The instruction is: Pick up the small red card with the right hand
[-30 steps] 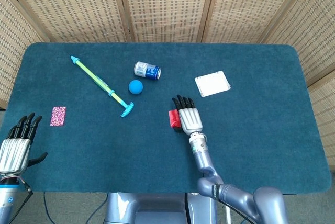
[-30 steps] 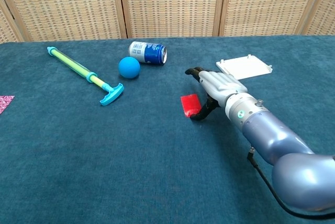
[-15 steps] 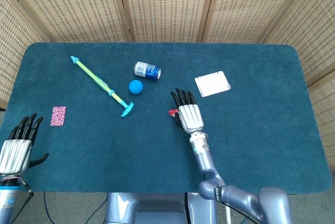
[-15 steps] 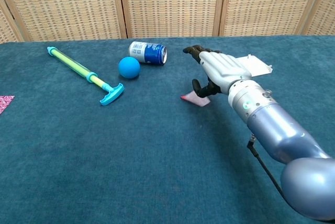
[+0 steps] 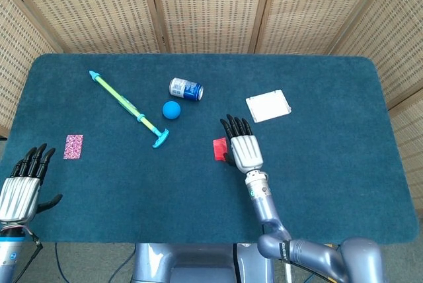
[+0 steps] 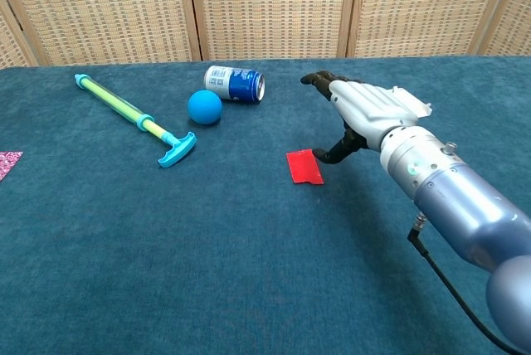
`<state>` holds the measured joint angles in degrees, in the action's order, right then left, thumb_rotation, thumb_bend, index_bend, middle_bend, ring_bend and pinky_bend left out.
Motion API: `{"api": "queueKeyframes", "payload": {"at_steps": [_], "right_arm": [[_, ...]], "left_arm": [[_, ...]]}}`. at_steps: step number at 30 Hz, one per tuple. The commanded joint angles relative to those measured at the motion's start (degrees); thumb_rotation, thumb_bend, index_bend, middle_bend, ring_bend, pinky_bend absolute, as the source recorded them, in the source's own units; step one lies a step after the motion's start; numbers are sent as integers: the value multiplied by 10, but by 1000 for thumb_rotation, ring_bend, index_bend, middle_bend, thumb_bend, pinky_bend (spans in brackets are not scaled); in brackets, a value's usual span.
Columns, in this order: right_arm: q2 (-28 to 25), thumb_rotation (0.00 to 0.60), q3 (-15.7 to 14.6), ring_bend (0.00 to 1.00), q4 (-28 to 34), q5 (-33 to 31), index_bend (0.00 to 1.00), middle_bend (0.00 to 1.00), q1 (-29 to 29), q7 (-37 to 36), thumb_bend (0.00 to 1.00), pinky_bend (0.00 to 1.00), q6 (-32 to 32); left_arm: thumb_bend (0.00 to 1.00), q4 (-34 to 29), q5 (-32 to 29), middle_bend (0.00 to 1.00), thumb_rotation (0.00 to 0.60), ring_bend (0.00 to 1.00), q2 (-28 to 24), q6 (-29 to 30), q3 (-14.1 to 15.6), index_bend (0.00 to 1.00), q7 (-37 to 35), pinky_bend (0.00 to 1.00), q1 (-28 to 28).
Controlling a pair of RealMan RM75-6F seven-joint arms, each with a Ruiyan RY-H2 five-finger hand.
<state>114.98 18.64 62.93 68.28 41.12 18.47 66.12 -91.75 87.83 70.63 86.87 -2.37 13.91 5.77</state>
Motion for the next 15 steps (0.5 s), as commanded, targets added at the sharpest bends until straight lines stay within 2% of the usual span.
{"api": "queueKeyframes", "payload": {"at_steps": [1, 5, 15], "right_arm": [[-5, 600, -5, 0, 11, -5, 61, 0, -6, 7, 371, 0, 0], [-5, 600, -10, 0, 19, -11, 61, 0, -13, 6, 327, 0, -4], [16, 600, -7, 0, -7, -29, 61, 0, -6, 4, 320, 0, -28]], "left_arm": [[92, -1, 0, 0, 600, 0, 0, 0, 1, 0, 0, 158, 0], [92, -3, 4, 0, 600, 0, -1, 1, 2, 0, 0, 158, 0], [92, -3, 2, 0, 600, 0, -2, -2, 2, 0, -3, 159, 1]]}}
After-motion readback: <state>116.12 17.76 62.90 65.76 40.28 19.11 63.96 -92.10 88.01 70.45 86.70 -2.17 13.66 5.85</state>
